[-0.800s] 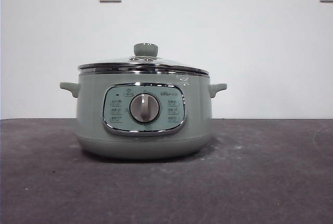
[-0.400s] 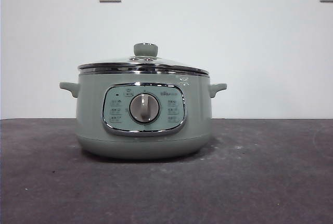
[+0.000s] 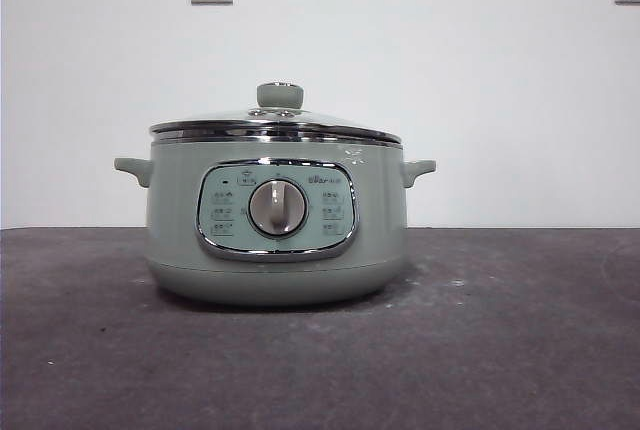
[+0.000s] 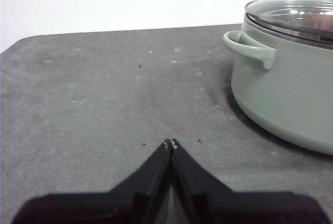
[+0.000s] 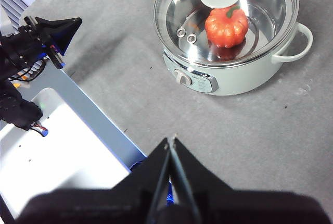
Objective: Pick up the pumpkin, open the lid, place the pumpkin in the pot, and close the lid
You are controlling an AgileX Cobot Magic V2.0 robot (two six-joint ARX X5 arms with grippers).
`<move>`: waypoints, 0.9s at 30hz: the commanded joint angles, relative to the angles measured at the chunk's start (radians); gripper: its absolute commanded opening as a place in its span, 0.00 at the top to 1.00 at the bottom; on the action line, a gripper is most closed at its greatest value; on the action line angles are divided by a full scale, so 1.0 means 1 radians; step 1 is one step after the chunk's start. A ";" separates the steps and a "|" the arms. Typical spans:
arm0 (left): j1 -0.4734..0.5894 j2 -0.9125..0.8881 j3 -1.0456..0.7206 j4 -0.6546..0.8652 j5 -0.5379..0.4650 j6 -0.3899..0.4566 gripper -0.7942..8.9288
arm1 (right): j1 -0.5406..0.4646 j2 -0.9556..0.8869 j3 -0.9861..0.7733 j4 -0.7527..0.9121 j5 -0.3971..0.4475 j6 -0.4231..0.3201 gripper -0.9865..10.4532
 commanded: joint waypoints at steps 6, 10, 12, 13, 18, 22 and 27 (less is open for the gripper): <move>0.003 -0.003 -0.016 0.002 -0.001 -0.010 0.92 | 0.000 -0.002 0.000 -0.011 0.003 0.004 0.91; 0.003 -0.003 -0.016 0.002 -0.002 -0.010 0.92 | -0.088 -0.071 0.000 -0.002 0.030 -0.079 0.91; 0.003 -0.003 -0.016 0.002 -0.002 -0.010 0.92 | -0.149 -0.122 -0.006 0.055 0.020 -0.084 0.91; 0.003 -0.003 -0.016 0.003 -0.002 -0.010 0.92 | -0.187 -0.161 -0.018 0.113 -0.005 -0.074 0.91; 0.003 -0.003 -0.016 0.003 -0.001 -0.010 0.92 | -0.333 -0.345 -0.148 0.340 -0.100 -0.087 0.91; 0.003 -0.003 -0.016 0.003 -0.001 -0.010 0.92 | -0.403 -0.505 -0.344 0.520 -0.049 -0.141 0.91; 0.003 -0.003 -0.016 0.003 -0.001 -0.010 0.92 | -0.462 -0.696 -0.683 0.861 -0.027 -0.108 0.91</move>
